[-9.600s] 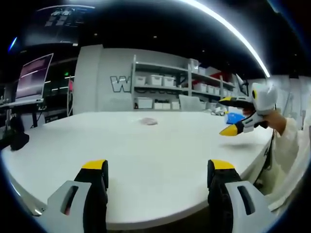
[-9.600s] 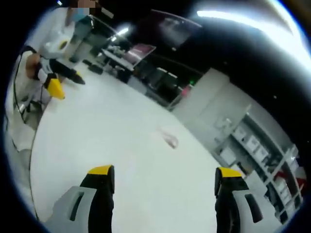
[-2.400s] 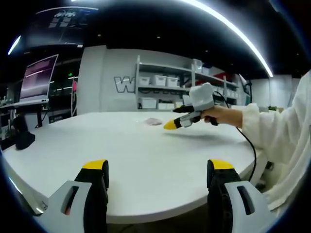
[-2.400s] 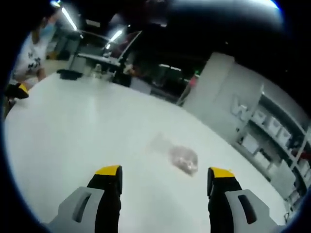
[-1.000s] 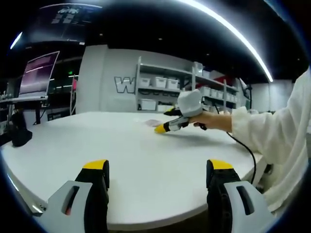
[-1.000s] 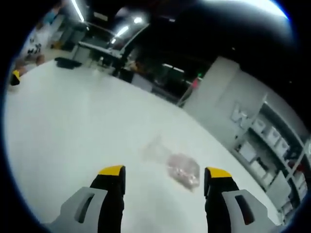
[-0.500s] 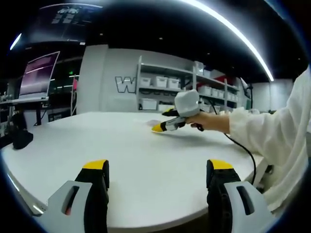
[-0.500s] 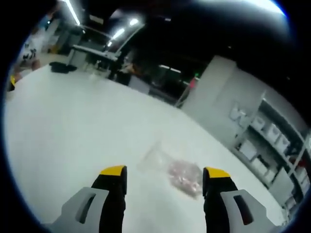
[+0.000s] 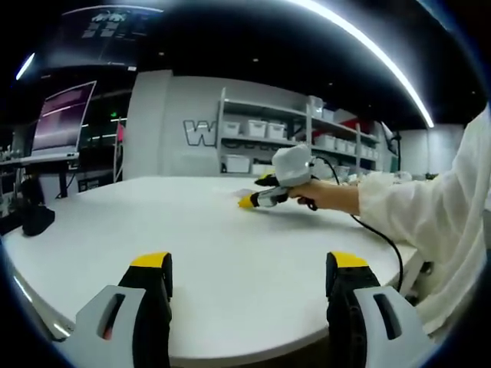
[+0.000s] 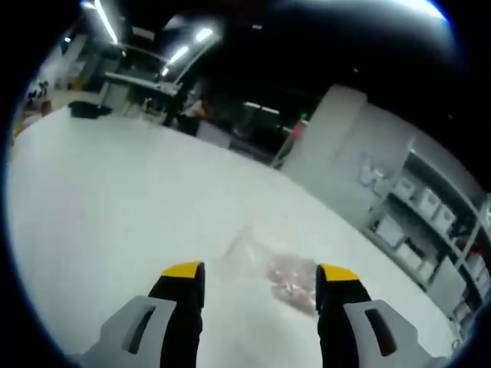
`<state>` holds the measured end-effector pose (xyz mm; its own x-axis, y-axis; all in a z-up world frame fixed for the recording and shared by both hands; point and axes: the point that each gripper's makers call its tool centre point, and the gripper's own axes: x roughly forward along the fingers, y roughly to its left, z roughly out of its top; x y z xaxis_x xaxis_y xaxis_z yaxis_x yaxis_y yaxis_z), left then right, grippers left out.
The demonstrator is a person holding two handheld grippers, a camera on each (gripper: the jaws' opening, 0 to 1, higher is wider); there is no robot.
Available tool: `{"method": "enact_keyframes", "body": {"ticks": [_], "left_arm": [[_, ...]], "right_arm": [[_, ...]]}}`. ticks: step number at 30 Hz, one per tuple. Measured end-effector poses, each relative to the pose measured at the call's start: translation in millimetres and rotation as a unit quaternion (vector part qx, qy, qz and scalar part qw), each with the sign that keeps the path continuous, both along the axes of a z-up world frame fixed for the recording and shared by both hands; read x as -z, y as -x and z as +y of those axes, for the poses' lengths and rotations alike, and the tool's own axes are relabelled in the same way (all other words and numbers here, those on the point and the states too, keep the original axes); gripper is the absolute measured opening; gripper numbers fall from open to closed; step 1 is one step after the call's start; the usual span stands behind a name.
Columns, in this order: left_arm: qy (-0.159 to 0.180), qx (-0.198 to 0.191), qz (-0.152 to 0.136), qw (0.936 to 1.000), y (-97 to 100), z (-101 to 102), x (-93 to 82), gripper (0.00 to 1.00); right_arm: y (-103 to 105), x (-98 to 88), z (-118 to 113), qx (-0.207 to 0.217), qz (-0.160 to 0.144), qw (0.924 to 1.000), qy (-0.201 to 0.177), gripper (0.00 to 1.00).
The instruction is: Open the resealable bag by pulling the two sides of the seal apart until the entire bag opening is separated and visibly accessible.
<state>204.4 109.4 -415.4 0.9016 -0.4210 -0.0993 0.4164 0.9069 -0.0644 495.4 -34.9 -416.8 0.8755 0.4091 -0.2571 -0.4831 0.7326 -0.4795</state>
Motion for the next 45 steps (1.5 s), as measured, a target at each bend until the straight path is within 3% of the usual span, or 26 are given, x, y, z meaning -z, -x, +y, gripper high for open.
{"method": "enact_keyframes", "body": {"ticks": [11, 45], "left_arm": [[0.001, 0.002, 0.002, 1.0, -2.1, -1.6, 1.0, 0.81], [0.0, -0.007, 0.007, 1.0, -6.7, 5.1, 3.9, 0.81]], "right_arm": [[-5.0, -1.4, 2.6, 0.013, -0.006, 0.9997, -0.02, 0.54], [-16.6, 6.1, 10.9, 0.013, -0.008, 0.9997, -0.022, 0.39]]}}
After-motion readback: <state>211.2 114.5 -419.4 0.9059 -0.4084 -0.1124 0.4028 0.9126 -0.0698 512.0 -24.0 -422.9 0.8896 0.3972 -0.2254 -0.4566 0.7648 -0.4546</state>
